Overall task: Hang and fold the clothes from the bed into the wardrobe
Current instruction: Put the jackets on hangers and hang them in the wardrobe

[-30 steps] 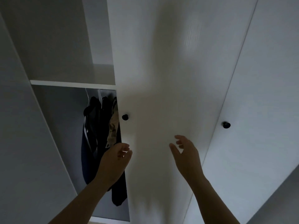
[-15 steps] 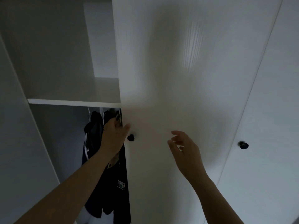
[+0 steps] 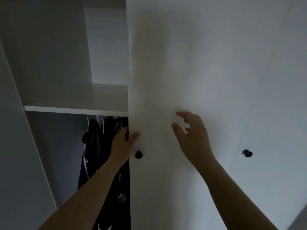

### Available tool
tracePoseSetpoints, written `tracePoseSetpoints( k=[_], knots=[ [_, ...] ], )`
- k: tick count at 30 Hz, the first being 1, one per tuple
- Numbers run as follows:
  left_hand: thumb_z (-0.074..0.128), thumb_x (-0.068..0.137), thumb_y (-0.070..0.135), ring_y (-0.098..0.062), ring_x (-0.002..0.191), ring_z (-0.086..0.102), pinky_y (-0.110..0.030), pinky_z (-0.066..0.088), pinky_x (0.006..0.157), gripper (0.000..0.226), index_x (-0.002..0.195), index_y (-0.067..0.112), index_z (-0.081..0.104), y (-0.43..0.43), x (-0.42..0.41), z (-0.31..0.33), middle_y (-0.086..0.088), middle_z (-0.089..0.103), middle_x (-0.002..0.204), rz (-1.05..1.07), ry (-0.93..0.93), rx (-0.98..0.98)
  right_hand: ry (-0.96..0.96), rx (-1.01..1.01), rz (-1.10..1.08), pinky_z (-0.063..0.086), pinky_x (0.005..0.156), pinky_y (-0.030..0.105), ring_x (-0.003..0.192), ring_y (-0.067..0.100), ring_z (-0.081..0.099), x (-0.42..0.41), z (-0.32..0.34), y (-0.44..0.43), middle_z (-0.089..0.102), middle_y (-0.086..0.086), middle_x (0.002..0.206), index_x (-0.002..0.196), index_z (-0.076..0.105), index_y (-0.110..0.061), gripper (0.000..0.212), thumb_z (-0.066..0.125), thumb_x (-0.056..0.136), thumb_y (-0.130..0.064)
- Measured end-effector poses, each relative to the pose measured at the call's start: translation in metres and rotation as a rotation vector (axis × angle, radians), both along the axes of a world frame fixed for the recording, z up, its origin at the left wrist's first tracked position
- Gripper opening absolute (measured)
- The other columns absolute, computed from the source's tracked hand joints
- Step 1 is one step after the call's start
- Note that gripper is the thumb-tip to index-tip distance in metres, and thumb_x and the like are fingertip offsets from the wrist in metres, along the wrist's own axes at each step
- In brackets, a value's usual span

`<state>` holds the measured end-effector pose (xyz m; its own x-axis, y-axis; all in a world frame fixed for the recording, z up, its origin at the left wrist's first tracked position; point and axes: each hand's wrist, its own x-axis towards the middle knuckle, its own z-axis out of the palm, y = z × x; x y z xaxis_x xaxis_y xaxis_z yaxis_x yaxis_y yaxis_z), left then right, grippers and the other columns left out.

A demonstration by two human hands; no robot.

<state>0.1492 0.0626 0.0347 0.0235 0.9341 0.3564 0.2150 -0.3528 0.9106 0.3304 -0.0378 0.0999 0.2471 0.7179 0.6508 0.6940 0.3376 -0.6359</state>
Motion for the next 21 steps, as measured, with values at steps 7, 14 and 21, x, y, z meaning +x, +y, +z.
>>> tracePoseSetpoints(
  k=[7, 14, 21],
  knots=[
    [0.064, 0.089, 0.021, -0.028, 0.084, 0.061, -0.034, 0.051, 0.072, 0.019, 0.091, 0.004, 0.055, -0.051, -0.015, -0.004, -0.015, 0.063, 0.090, -0.007, 0.026, 0.045, -0.074, 0.040, -0.065, 0.024, 0.115, 0.035, 0.146, 0.022, 0.016, -0.063, 0.049, -0.007, 0.017, 0.007, 0.157, 0.148, 0.029, -0.019, 0.069, 0.061, 0.091, -0.041],
    [0.067, 0.087, 0.020, -0.020, 0.067, 0.054, -0.022, 0.041, 0.058, 0.022, 0.084, 0.003, 0.053, -0.120, -0.025, -0.002, -0.017, 0.058, 0.078, -0.090, 0.087, 0.112, 0.005, 0.027, -0.094, 0.014, 0.117, 0.040, 0.149, 0.024, -0.003, -0.092, 0.060, -0.044, -0.005, 0.005, 0.162, 0.154, 0.003, -0.020, 0.092, 0.061, 0.089, -0.050],
    [0.069, 0.086, 0.019, 0.000, 0.057, 0.048, -0.011, 0.037, 0.054, 0.025, 0.074, 0.017, 0.046, -0.171, -0.026, -0.003, 0.004, 0.049, 0.066, -0.183, 0.086, 0.140, 0.000, -0.023, -0.162, 0.015, 0.116, 0.038, 0.149, 0.022, -0.002, -0.101, 0.073, -0.081, -0.005, 0.005, 0.163, 0.154, -0.006, -0.020, 0.115, 0.067, 0.077, -0.062]
  ],
)
